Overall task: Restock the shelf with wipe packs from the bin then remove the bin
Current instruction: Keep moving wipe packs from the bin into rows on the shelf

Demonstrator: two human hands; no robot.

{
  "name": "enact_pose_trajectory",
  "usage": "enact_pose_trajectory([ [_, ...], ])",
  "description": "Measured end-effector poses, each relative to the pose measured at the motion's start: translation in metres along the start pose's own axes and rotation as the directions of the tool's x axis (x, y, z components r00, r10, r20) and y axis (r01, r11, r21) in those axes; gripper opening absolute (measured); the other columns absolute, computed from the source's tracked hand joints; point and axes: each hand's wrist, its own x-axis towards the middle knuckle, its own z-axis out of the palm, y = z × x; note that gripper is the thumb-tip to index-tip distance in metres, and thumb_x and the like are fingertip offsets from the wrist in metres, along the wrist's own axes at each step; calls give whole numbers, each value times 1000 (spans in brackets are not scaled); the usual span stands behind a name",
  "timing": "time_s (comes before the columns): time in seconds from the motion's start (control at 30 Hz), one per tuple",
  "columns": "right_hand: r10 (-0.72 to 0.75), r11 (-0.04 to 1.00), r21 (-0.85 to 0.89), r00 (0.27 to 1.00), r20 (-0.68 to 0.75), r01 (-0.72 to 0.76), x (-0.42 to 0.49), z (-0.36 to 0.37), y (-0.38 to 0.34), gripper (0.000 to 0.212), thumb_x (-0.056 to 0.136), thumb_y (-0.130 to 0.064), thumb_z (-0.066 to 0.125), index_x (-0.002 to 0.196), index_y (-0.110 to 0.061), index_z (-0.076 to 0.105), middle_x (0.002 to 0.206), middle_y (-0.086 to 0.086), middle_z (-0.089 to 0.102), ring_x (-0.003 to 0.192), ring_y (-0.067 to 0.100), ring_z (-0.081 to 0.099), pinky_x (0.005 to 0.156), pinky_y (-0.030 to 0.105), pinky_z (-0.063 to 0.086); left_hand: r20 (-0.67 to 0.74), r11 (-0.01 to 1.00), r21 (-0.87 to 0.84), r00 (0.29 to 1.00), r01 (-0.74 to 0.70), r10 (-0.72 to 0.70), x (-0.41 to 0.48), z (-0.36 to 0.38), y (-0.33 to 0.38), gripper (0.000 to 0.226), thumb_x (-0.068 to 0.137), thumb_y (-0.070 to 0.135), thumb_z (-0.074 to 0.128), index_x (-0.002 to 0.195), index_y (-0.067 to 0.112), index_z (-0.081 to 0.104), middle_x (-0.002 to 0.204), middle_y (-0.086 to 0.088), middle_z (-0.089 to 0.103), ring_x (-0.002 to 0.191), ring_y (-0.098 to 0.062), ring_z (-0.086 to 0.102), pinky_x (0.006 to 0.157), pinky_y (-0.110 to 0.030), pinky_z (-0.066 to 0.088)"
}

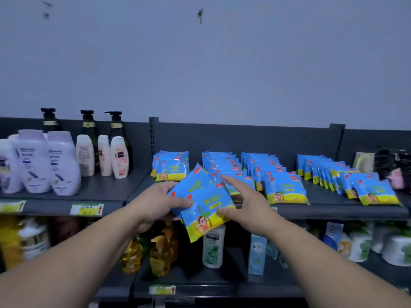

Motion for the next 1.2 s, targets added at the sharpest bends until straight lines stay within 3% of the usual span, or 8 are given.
enact_pose_trajectory([
  [0.07,37,998,-63,991,128,-29,14,1,-3,82,78,-19,79,142,-43,35,121,-26,46,105,-4,52,78,-4,36,-2,1000,25,1000,6,-6,6,-11,1,26,81,11,73,105,16,66,100,-5,74,84,-16,70,61,-24,51],
  [0.17,48,991,-131,979,198,-22,35,6,0,79,75,-22,82,140,-42,42,125,-18,49,115,2,47,81,2,34,10,999,7,999,45,-45,16,-22,0,24,83,9,71,105,17,65,98,-3,75,84,-16,72,61,-22,55],
  [0.33,39,995,-100,987,159,-23,74,16,8,73,68,-19,86,130,-40,53,118,-12,58,101,10,58,92,22,47,-33,998,-28,998,58,-59,39,-37,-4,20,84,12,70,103,15,67,92,-4,75,72,-11,70,54,-19,51],
  [0.57,-48,982,-176,993,112,68,133,5,16,70,73,-21,82,133,-39,51,124,-13,56,98,7,47,81,16,37,-202,999,32,979,25,-18,84,-63,8,19,84,12,69,103,15,67,83,-5,74,62,-11,67,50,-20,52],
  [0.67,-86,973,-205,992,95,104,152,12,19,67,75,-19,78,133,-39,50,126,-9,57,99,11,50,78,21,44,-278,996,88,960,34,-8,101,-74,4,21,85,11,69,104,19,67,85,-6,74,63,-11,67,53,-22,54],
  [0.83,-104,933,-327,983,153,150,179,39,17,69,77,-17,74,138,-35,46,132,-6,57,115,17,52,92,26,45,-332,987,139,943,83,-33,122,-99,-10,23,84,4,69,106,12,66,90,-11,73,62,-11,68,50,-22,52],
  [1.07,58,913,-408,982,179,21,216,83,26,67,78,-18,70,138,-33,44,131,0,54,112,20,54,91,29,48,-243,933,336,969,130,-47,172,-140,-26,22,80,7,75,98,16,65,83,-5,72,63,-11,67,48,-21,49],
  [1.2,195,893,-442,961,197,-91,233,97,30,70,81,-23,71,143,-28,38,136,4,41,120,19,49,93,22,39,-158,904,400,983,150,-93,213,-159,-35,25,80,8,75,99,18,62,100,-12,71,86,-26,70,65,-36,60],
])
